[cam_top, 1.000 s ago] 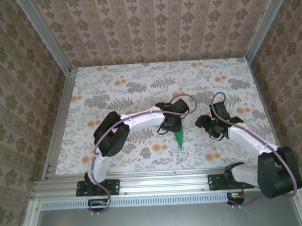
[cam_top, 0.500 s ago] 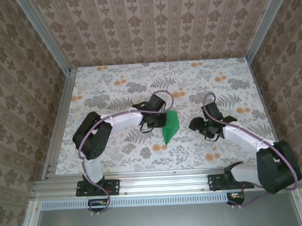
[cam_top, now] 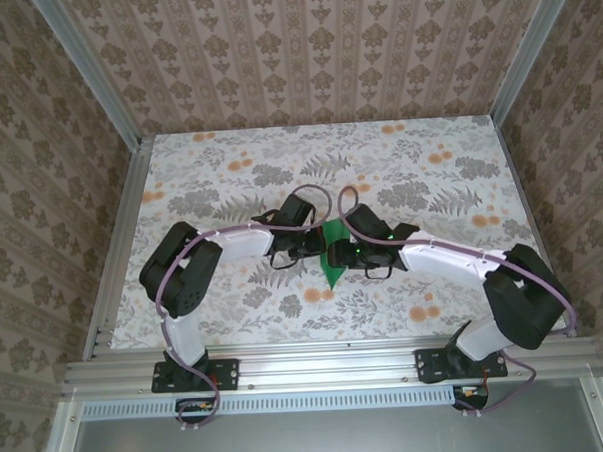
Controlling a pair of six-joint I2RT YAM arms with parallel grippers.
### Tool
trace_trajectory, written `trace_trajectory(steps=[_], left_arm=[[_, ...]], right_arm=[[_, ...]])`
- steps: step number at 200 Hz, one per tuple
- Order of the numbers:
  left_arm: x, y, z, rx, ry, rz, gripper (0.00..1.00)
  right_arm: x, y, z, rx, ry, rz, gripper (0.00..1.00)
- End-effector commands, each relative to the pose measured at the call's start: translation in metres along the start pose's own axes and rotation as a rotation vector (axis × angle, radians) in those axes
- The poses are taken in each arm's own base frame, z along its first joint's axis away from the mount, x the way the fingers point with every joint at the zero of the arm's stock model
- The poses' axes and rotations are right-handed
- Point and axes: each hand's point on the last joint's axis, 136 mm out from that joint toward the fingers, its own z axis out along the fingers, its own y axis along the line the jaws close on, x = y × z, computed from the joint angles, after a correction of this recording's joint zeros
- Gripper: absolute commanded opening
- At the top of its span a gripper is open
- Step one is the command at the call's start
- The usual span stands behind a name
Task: Fold a paper plane with a square sheet of paper (pick it up from the middle)
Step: Turn over a paper plane at the center of the table, then move the paper plane to the center of the table.
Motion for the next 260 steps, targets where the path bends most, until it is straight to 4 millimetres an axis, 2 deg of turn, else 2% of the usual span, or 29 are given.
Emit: trace_trajectory(steps=[1,58,111,151,189,213,260], left_arm=[[-0.005,-0.008,-0.007,0.052,-0.015,-0.023,0.01],[-0.001,0.0,-0.002,0.051,0.001,-0.068,0.03],[0.002,0.005,0.001,0.051,0.011,-0.085,0.07],[0.001,0.006,0.0,0.059,0.011,-0.091,0.09],[0.001,0.008,0.001,0.064,0.013,-0.101,0.09],[0.002,0.009,0.002,0.063,0.015,-0.107,0.09],[0.003,0.012,0.004,0.061,0.019,-0.116,0.09]], right_arm=[[-0.001,-0.006,0.007,0.086,0.004,-0.043,0.6],[0.006,-0.011,0.017,0.17,0.013,-0.063,0.74],[0.005,-0.007,0.032,0.181,0.03,-0.074,0.67],[0.001,-0.009,0.036,0.2,0.013,-0.054,0.63],[-0.002,-0.001,0.037,0.165,-0.008,-0.047,0.54],[-0.006,0.011,0.03,0.1,-0.063,-0.063,0.56],[-0.004,-0.015,0.023,0.218,-0.103,-0.022,0.65]])
